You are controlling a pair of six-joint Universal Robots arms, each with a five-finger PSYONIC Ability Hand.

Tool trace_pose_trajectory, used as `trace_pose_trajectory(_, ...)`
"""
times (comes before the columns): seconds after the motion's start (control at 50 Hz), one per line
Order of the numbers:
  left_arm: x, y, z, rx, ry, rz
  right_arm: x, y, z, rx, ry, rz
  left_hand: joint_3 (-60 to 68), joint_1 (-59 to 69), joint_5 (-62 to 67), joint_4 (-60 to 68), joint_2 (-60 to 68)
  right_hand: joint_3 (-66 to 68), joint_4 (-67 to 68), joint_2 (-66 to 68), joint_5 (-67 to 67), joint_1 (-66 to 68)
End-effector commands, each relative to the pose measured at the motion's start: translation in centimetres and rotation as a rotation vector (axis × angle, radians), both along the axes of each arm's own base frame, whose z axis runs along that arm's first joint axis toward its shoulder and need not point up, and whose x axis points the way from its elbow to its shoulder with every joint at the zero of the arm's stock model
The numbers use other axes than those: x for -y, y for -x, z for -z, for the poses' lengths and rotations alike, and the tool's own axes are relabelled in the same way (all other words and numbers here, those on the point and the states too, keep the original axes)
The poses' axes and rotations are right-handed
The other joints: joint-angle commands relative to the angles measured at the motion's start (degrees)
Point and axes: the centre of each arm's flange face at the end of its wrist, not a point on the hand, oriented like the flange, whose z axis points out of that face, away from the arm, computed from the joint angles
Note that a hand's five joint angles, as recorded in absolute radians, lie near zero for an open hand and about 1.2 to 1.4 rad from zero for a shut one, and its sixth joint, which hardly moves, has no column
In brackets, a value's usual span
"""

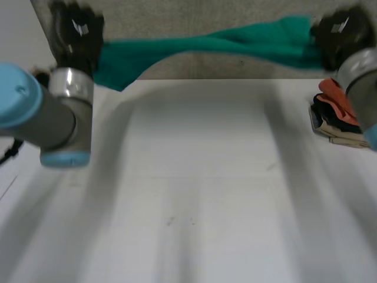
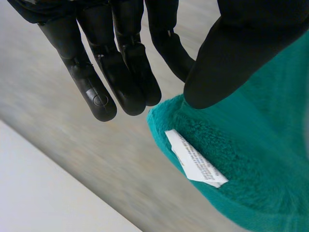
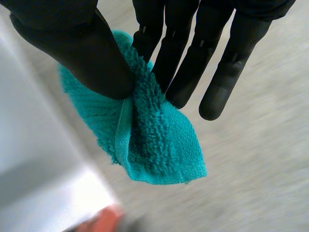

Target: Fold the laundry.

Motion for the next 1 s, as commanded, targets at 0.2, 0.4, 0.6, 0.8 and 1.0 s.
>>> trace_pose_trajectory(0.2, -6.5, -2.0, 14.3, 0.179, -0.499, 0.029, -2.7, 0.9, 14.8, -0.113, -0.573, -0.014, 1.53, 5.4, 3.67, 1.19, 1.41, 11.72, 11.24, 13.02, 13.46, 17.63)
trace_pose_trajectory(0.4, -7.7, -5.3, 11.2, 0.125, -0.682, 0.01, -3.8, 2.5, 14.7, -0.102, -0.61, -0.003, -39.53, -35.65, -37.38, -39.87, -39.64, 11.72, 11.24, 13.02, 13.46, 17.63)
trace_pose_trajectory(0.6, -4.3, -8.6, 8.7, -0.13, -0.848, 0.106, -3.3, 3.6, 14.1, -0.078, -0.603, -0.004, -40.23, -36.36, -38.08, -40.57, -40.34, 11.72, 11.24, 13.02, 13.46, 17.63)
trace_pose_trajectory(0.8, -5.1, -8.7, 11.8, -0.126, -1.034, 0.118, -3.5, 3.7, 14.5, -0.073, -0.617, -0.004, -34.19, -30.31, -32.04, -34.52, -34.3, 11.72, 11.24, 13.02, 13.46, 17.63)
trace_pose_trajectory(1.0, -7.8, -7.2, 14.5, -0.072, -1.016, 0.165, -3.5, 3.7, 14.6, -0.053, -0.625, -0.002, -27.44, -23.57, -25.3, -27.78, -27.56, 11.72, 11.24, 13.02, 13.46, 17.63)
